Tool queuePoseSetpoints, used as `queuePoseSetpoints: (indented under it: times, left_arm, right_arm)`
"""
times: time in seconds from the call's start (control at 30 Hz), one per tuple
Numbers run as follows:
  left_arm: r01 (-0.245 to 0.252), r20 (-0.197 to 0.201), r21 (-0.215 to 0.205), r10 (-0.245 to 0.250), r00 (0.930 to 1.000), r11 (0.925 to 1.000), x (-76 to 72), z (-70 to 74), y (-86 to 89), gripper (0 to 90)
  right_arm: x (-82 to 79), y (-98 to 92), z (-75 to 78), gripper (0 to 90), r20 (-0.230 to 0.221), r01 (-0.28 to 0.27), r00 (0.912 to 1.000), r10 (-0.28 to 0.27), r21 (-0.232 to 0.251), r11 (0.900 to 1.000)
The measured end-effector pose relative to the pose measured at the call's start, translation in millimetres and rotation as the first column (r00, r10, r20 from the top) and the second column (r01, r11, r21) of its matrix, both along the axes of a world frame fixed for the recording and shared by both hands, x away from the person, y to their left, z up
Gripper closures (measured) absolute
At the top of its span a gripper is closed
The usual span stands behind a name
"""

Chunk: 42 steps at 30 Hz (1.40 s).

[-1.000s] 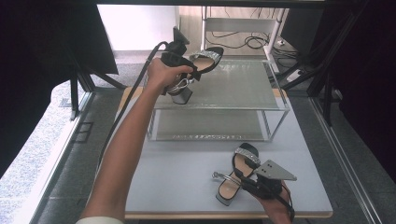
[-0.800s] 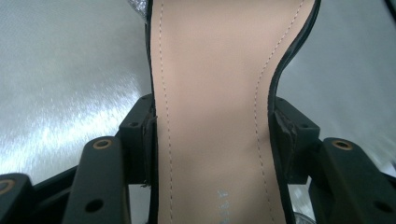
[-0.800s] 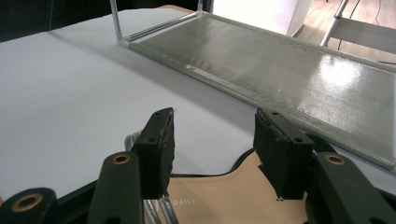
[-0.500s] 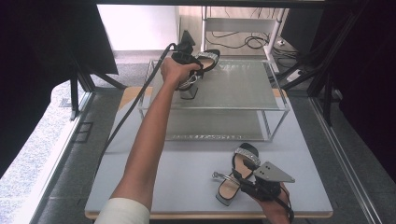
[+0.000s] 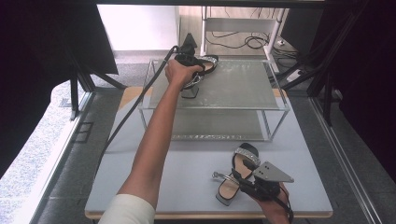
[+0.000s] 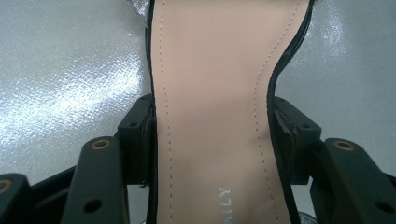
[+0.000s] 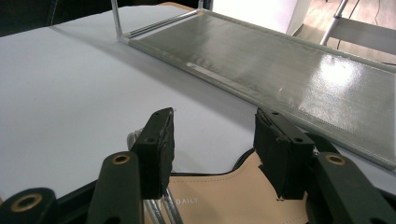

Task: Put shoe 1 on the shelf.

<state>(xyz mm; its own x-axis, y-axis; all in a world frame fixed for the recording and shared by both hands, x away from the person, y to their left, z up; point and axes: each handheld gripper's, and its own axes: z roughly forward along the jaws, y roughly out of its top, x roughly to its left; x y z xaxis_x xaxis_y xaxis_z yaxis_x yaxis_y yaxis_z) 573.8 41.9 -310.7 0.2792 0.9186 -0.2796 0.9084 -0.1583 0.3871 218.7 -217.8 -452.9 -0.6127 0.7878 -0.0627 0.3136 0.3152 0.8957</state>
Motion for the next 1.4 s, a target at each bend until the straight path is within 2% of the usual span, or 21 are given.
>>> queuePoseSetpoints:
  times: [0.17, 0.23, 0.47, 0.53, 0.7, 0.8, 0.9, 0.97, 1.03, 1.13, 1.2, 1.27, 1.3, 1.37, 1.4]
  left_arm:
    - [-0.002, 0.003, 0.001, 0.002, 1.0, 1.0, -0.9, -1.7, -1.6, 40.6]
    - [0.001, 0.014, -0.02, 0.0, 0.9999, 0.9998, -2.2, -0.7, -2.3, 38.5]
    - [-0.003, 0.02, -0.048, 0.004, 0.9998, 0.9988, -5.9, 4.7, -0.9, 28.7]
    - [0.001, 0.029, -0.073, 0.001, 0.9996, 0.9973, -7.5, 8.4, 0.4, 26.7]
    - [0.023, 0.089, -0.122, -0.012, 0.9959, 0.9922, -17.3, 24.0, 9.6, 24.9]
    - [0.055, 0.124, -0.165, -0.035, 0.9917, 0.9847, -27.3, 35.7, 18.8, 25.5]
    - [0.089, 0.165, -0.155, -0.063, 0.9843, 0.9839, -39.7, 45.0, 28.4, 26.3]
    - [0.132, 0.2, -0.154, -0.1, 0.9747, 0.9792, -51.7, 52.1, 37.8, 28.5]
    - [0.168, 0.228, -0.164, -0.128, 0.9652, 0.972, -62.7, 57.6, 45.7, 32.7]
    - [0.228, 0.274, -0.175, -0.175, 0.9456, 0.9577, -85.9, 65.1, 60.6, 40.7]
    - [0.247, 0.293, -0.18, -0.188, 0.9375, 0.9521, -97.5, 66.4, 67.6, 45.9]
    - [0.273, 0.308, -0.155, -0.216, 0.9267, 0.9495, -112.5, 66.1, 74.8, 49.4]
    - [0.279, 0.312, -0.152, -0.222, 0.9239, 0.9482, -117.3, 65.5, 77.1, 50.9]
    - [0.295, 0.321, -0.151, -0.235, 0.9173, 0.9436, -128.0, 63.4, 83.4, 52.1]
    - [0.309, 0.327, -0.149, -0.248, 0.9119, 0.9394, -135.8, 61.8, 87.6, 52.1]
  right_arm:
    - [0.8, 0.5, -0.5, 48.0, -0.002, -0.001, 1.0, 0.001, -0.001, 1.0]
    - [0.5, 1.2, -0.6, 48.0, -0.003, -0.002, 1.0, 0.002, -0.003, 1.0]
    - [-0.4, 1.6, -0.2, 47.9, -0.001, -0.003, 1.0, 0.003, -0.004, 1.0]
    - [-0.4, 1.9, -0.5, 47.9, 0.001, -0.003, 1.0, 0.003, -0.005, 1.0]
    - [-0.4, 2.5, -0.6, 47.9, 0.001, -0.004, 1.0, 0.004, -0.007, 1.0]
    - [-0.3, 1.4, -0.4, 47.9, 0.003, -0.001, 1.0, 0.001, -0.008, 1.0]
    - [-0.7, -0.7, 0.8, 47.9, 0.0, 0.009, 1.0, -0.009, -0.003, 1.0]
    - [-0.9, -1.9, 1.9, 47.9, 0.003, 0.014, 0.9999, -0.014, 0.001, 1.0]
    - [-0.7, -2.8, 2.8, 47.9, 0.008, 0.017, 0.9998, -0.017, 0.0, 1.0]
    - [-0.2, -3.0, 3.4, 48.0, 0.009, 0.022, 0.9997, -0.022, 0.002, 1.0]
    - [-0.2, -2.8, 3.8, 48.0, 0.01, 0.024, 0.9997, -0.024, 0.001, 1.0]
    - [-0.6, -2.7, 4.8, 48.0, 0.01, 0.025, 0.9996, -0.025, 0.001, 1.0]
    - [-1.0, -2.4, 5.4, 48.0, 0.011, 0.026, 0.9996, -0.026, 0.001, 1.0]
    - [-1.2, -2.1, 6.2, 48.1, 0.015, 0.026, 0.9995, -0.026, 0.0, 1.0]
    - [-1.2, -1.8, 6.5, 48.1, 0.014, 0.027, 0.9995, -0.027, 0.001, 1.0]
